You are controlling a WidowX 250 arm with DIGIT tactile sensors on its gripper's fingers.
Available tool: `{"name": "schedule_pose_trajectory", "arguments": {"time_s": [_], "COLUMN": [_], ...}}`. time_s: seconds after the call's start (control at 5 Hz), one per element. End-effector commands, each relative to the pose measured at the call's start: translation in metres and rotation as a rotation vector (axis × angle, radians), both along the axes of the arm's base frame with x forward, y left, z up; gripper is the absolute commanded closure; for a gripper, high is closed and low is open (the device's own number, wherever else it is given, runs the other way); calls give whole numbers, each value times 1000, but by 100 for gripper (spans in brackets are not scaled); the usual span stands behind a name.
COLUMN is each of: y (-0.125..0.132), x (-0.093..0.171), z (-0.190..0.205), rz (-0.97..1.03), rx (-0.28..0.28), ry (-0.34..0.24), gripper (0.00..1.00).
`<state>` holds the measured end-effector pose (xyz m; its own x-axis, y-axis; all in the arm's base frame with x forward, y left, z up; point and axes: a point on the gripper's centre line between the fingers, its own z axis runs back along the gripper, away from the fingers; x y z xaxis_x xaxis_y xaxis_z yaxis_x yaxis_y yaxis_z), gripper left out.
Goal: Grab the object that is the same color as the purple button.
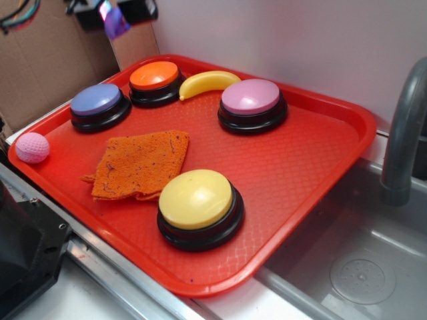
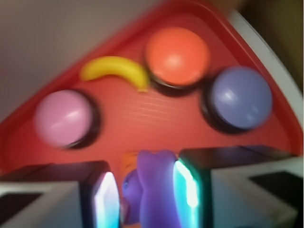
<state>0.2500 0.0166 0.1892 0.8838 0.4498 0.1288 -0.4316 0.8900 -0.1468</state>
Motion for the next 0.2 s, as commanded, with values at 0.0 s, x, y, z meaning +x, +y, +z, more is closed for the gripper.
{"name": "schedule_pose_trajectory", "arguments": {"time_s": [0.0], "y": [-23], "x": [1], "z": [18], "rz": [-161], "rx": [59], "ry": [5], "gripper": [100]}}
